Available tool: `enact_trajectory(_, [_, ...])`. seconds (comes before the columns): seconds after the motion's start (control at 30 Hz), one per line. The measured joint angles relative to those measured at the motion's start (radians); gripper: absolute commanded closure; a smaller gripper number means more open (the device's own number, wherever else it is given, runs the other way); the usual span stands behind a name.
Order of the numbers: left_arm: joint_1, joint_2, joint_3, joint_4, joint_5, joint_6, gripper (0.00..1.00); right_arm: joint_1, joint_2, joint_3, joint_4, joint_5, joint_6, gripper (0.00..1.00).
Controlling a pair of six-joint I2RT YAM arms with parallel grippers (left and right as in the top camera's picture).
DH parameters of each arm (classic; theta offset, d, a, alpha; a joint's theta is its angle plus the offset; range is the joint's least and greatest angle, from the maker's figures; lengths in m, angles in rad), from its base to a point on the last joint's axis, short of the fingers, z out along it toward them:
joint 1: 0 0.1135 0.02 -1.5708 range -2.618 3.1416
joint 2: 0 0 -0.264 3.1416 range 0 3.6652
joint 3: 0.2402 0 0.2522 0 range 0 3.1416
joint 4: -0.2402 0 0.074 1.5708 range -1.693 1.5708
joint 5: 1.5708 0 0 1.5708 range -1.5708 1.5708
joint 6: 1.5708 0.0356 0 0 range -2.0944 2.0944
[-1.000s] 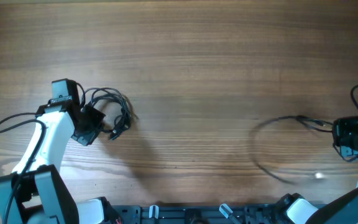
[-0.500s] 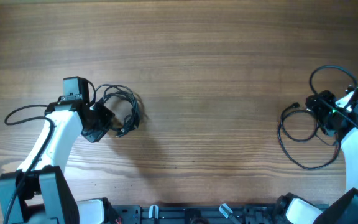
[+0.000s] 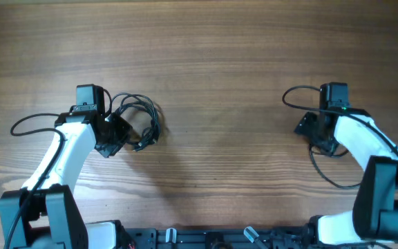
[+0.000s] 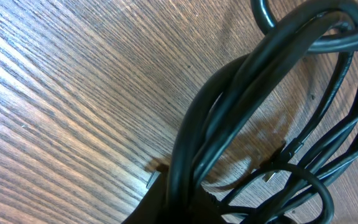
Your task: Untangle cables
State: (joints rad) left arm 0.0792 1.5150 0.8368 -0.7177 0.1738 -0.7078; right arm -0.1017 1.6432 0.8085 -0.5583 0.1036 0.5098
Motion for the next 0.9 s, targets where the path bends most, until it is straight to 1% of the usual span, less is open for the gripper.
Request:
enact_trajectory(0.03, [0.0,0.0,0.0,0.0,0.0,0.0,0.93,0.0,0.017,0.013,0.023,0.01,0.005,0.96])
enact_trajectory(0.1, [0.0,0.0,0.0,-0.001,0.0,0.0,0.94,0.0,0.045,0.029,0.091,0.03,0.008,0.96])
enact_trajectory(0.2, [0.0,0.0,0.0,-0.001,0.0,0.0,0.94,-0.007,0.079,0.032,0.249,0.033,0.016,0.96])
enact_trajectory(0.27, [0.0,0.0,0.0,-0.001,0.0,0.0,0.94,-0.018,0.106,0.019,0.411,0.026,0.016,0.96])
enact_trajectory(0.37, [0.0,0.0,0.0,-0.001,0.0,0.0,0.94,-0.043,0.132,0.002,0.599,0.023,0.016,0.96])
enact_trajectory(0.47, [0.0,0.0,0.0,-0.002,0.0,0.0,0.94,-0.059,0.135,-0.005,0.805,0.023,-0.019,0.96])
enact_trajectory(0.53, [0.0,0.0,0.0,-0.002,0.0,0.0,0.95,-0.059,0.135,-0.005,0.885,0.02,-0.05,0.95])
enact_trajectory(0.57, [0.0,0.0,0.0,-0.003,0.0,0.0,0.94,-0.059,0.135,-0.005,0.903,0.02,-0.066,0.93])
enact_trajectory(0.6, [0.0,0.0,0.0,-0.003,0.001,0.0,0.94,-0.059,0.135,-0.001,0.896,0.02,-0.079,0.88])
enact_trajectory(0.63, [0.0,0.0,0.0,-0.003,0.001,0.0,0.95,-0.059,0.135,0.011,0.858,0.02,-0.094,0.74])
enact_trajectory(0.67, [0.0,0.0,0.0,-0.005,0.001,0.0,0.95,-0.059,0.135,0.03,0.813,0.019,-0.106,0.46])
enact_trajectory(0.73, [0.0,0.0,0.0,-0.011,0.002,0.0,0.94,-0.059,0.118,0.1,0.685,0.015,-0.131,0.01])
enact_trajectory(0.83, [0.0,0.0,0.0,-0.013,0.005,0.0,0.96,-0.059,0.061,0.232,0.434,0.009,-0.166,0.0])
enact_trajectory(0.9, [0.0,0.0,0.0,-0.012,0.005,0.005,0.96,-0.059,-0.015,0.31,0.25,-0.009,-0.175,0.0])
